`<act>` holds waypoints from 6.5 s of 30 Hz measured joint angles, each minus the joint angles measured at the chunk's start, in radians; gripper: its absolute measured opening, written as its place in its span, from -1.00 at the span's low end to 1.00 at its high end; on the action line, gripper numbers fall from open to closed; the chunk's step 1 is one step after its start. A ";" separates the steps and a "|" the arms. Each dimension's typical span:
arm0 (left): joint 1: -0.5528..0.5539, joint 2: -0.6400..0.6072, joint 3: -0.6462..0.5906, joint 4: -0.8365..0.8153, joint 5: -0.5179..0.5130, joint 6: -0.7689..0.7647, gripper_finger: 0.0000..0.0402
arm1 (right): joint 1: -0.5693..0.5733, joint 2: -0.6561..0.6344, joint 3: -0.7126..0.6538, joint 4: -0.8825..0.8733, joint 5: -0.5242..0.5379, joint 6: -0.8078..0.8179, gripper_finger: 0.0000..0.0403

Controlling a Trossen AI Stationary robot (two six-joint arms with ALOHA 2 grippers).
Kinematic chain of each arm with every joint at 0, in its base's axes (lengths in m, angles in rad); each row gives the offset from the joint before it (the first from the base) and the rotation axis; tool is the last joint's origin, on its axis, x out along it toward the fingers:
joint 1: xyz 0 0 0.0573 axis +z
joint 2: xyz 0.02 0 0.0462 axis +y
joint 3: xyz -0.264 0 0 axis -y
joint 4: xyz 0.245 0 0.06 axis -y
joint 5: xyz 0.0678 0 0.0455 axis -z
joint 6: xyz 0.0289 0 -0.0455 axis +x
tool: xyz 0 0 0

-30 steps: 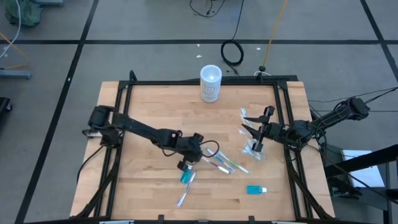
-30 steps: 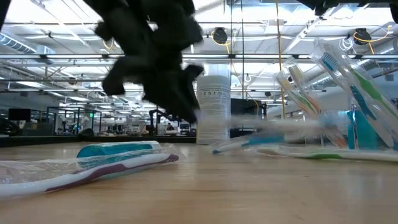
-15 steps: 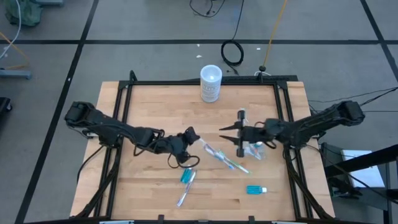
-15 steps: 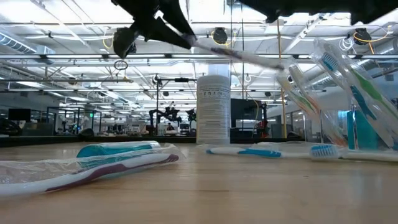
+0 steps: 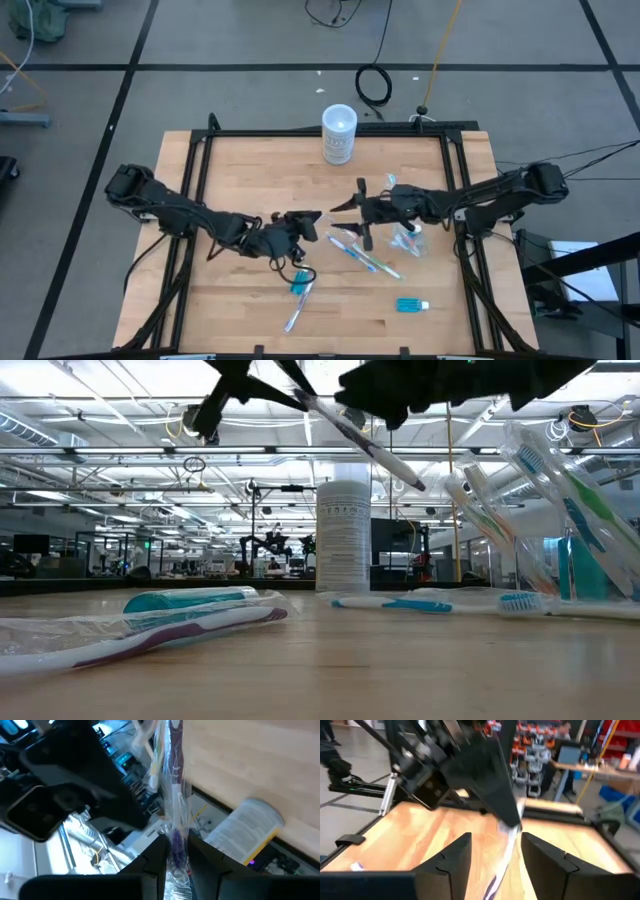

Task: Pick & Place toothbrushing station
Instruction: Put the right purple toothbrush into the transparent organizer, then put the purple toothbrush into the transparent organizer

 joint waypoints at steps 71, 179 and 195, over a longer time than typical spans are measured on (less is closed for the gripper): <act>0.005 -0.013 0.000 0.182 0.017 -0.787 0.09 | -0.176 -0.067 0.004 -0.141 -0.306 -0.021 -0.95; 0.164 -0.190 0.000 0.007 0.134 -1.553 0.01 | -0.187 -0.563 -0.271 -0.598 0.427 0.063 -0.41; 0.175 -0.190 0.000 -0.216 0.233 -1.808 -0.06 | -0.144 -0.765 -0.271 -0.493 0.177 0.056 -0.46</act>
